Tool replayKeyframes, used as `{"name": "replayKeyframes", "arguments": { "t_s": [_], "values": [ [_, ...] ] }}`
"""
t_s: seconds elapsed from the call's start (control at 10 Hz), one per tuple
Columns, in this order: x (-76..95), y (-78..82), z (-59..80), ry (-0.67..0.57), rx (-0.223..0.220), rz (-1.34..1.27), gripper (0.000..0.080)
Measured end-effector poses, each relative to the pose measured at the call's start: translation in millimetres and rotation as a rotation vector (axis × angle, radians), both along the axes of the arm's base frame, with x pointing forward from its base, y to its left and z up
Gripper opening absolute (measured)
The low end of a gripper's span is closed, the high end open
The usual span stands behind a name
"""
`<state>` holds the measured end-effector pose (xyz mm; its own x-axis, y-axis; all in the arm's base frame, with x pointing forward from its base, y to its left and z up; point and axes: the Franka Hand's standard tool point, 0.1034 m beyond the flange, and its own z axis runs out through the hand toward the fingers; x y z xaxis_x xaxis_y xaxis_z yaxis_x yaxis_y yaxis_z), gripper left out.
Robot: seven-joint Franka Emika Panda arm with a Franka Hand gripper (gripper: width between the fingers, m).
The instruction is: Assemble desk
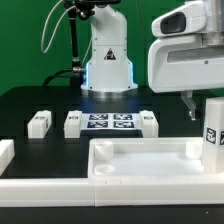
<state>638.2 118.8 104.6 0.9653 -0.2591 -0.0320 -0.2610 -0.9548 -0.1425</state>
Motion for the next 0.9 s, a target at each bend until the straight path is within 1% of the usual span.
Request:
{"name": "replayKeyframes", "arguments": {
  "t_s": [0.1, 0.2, 0.3, 0.4, 0.5, 0.6, 0.7, 0.8, 0.9],
  "values": [
    [1.1, -6.0, 0.0, -0.037, -0.037, 0.258, 0.0649],
    [3.6, -8.3, 1.6, -0.066, -0.068, 0.456, 0.0649],
    [4.2, -8.5, 1.4, -0.078, -0.07, 0.541, 0.0649],
    [3.6, -7.9, 1.1, -0.071, -0.066, 0.489, 0.0649],
    [3.6, -8.2, 0.9, -0.071, -0.066, 0.49, 0.0526],
    [3.5, -7.9, 0.8, -0.069, -0.064, 0.473, 0.0526],
    [3.3, -7.0, 0.8, -0.06, -0.059, 0.394, 0.0391],
    [3.6, -8.5, 0.8, -0.053, -0.061, 0.33, 0.0391],
    [3.7, -8.9, 0.8, -0.045, -0.06, 0.265, 0.0289]
  ]
}}
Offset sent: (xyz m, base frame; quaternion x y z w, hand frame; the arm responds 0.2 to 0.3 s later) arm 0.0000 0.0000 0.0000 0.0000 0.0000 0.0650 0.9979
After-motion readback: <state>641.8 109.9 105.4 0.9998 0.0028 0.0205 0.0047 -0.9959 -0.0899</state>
